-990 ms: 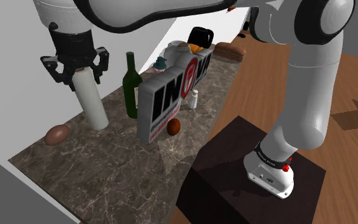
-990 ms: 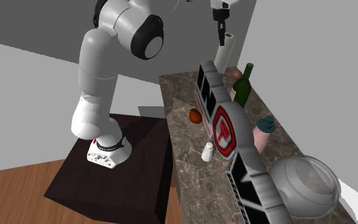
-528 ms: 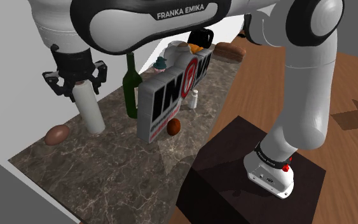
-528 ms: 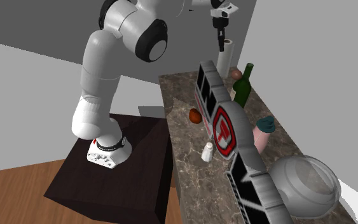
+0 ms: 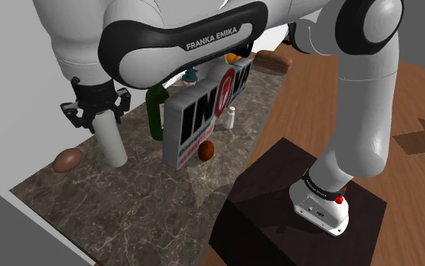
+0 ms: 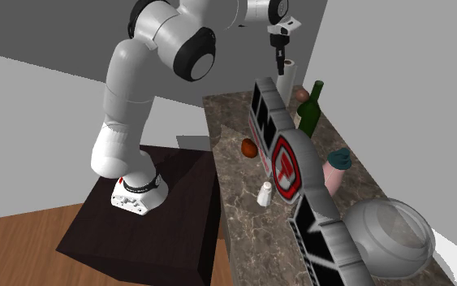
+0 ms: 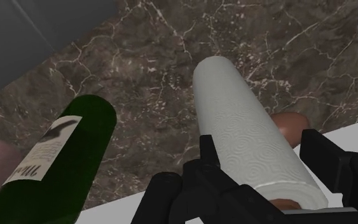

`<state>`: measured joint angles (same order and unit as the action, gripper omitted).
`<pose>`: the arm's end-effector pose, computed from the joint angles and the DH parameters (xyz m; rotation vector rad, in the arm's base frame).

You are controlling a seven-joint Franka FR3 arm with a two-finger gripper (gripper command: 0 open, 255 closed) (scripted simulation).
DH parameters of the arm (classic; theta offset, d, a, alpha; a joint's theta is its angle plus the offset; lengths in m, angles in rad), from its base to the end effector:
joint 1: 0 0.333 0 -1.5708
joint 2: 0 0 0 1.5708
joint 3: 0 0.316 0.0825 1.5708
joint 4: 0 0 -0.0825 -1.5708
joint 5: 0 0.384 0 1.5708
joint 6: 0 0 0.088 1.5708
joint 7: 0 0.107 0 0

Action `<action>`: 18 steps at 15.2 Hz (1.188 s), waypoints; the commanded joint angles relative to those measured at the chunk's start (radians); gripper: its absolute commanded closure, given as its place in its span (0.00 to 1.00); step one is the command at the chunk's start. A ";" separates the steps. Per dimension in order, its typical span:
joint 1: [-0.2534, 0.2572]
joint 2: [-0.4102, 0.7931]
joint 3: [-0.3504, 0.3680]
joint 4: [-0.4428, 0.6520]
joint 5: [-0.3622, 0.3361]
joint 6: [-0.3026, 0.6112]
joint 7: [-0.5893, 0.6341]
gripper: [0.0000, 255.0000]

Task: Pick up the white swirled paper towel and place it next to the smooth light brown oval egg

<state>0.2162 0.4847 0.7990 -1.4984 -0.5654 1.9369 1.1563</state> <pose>0.4620 0.5037 0.4648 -3.1203 0.0634 -0.3549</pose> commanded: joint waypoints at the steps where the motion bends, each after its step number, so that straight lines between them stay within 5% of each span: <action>1: 0.000 0.007 -0.004 -0.019 -0.008 0.023 0.010 1.00; 16: 0.000 0.036 -0.024 -0.087 -0.044 0.108 0.046 1.00; 17: 0.000 0.036 -0.024 -0.087 -0.044 0.108 0.046 0.00; 18: 0.000 0.036 -0.024 -0.087 -0.044 0.108 0.046 0.00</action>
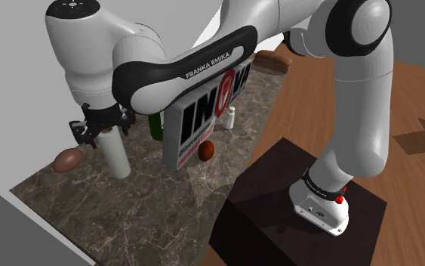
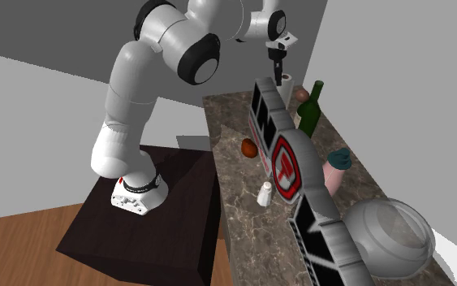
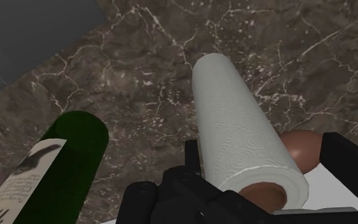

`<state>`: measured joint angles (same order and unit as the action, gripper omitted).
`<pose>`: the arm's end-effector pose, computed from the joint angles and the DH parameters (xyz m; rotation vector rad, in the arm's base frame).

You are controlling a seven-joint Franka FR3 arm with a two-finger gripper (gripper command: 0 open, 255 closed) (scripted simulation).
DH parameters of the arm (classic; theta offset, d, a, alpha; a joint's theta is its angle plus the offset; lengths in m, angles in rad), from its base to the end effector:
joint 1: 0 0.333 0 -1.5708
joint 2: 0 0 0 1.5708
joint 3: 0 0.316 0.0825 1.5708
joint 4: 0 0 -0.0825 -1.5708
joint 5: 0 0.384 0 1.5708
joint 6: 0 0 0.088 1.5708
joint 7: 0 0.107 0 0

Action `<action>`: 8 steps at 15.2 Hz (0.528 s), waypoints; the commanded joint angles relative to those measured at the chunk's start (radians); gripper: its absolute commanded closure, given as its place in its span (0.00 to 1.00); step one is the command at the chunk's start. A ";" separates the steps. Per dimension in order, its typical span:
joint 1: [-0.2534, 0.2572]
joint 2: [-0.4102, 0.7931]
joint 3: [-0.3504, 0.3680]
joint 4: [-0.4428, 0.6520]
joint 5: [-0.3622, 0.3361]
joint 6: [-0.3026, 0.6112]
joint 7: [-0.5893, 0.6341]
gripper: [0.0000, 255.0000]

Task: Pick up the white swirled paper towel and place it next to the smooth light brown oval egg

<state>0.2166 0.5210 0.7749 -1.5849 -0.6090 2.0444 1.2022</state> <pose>0.4620 0.5042 0.4109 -3.1199 0.0636 -0.3552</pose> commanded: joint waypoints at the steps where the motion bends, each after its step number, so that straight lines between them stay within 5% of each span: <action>1: 0.000 0.000 0.000 0.000 0.000 0.000 0.000 0.00; 8: -0.009 -0.058 0.033 0.042 0.050 -0.085 -0.029 0.00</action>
